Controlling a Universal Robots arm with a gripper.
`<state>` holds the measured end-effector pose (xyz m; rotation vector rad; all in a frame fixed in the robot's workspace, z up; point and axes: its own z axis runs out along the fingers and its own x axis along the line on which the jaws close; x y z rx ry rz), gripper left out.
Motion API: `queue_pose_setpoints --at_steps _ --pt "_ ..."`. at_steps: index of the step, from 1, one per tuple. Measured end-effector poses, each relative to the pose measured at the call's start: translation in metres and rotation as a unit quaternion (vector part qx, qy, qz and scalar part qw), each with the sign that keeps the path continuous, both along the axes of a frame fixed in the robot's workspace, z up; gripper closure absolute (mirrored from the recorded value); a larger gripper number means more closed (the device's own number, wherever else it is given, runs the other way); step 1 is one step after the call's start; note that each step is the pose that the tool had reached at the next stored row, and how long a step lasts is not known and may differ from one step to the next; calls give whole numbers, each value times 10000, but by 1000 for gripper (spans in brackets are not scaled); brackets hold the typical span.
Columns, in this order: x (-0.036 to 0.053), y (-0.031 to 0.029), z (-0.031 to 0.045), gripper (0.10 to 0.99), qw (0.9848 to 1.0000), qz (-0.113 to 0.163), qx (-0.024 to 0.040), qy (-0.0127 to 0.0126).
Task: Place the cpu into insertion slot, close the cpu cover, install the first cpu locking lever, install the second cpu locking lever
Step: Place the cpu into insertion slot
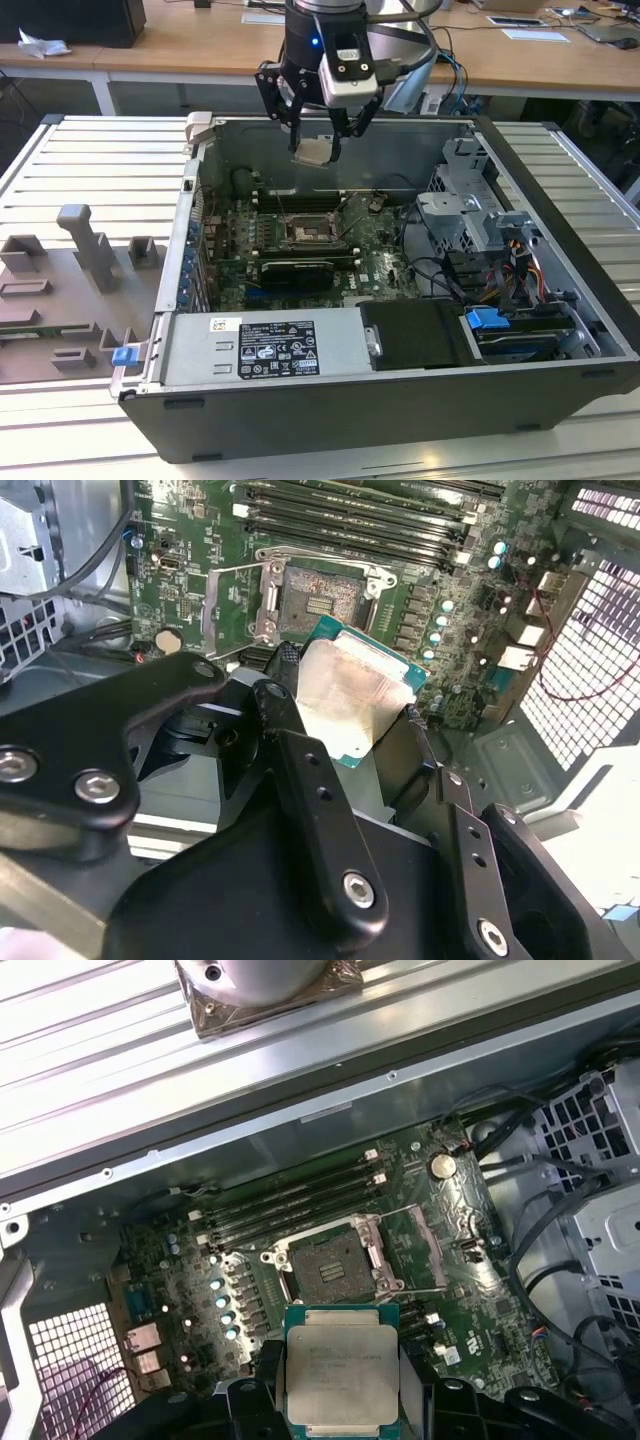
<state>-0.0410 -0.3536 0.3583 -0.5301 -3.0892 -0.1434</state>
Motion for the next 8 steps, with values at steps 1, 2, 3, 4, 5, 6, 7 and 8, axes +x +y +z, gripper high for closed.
queue_pose_setpoints --at_steps 1,2,3,4,5,6,7,8 --pt "-2 0 -1 545 10000 -24 0 0" --pt "-2 0 -3 545 10000 -41 0 0" --pt "-1 2 -4 545 10000 -47 0 0" --pt "-2 7 -6 545 10000 -51 1 0" --pt "-1 7 -6 545 10000 -53 1 0" --pt "-1 8 -6 545 10000 -55 0 0" --pt "-1 8 -6 545 10000 -59 0 0" --pt "-1 9 -7 545 10000 -61 0 0"
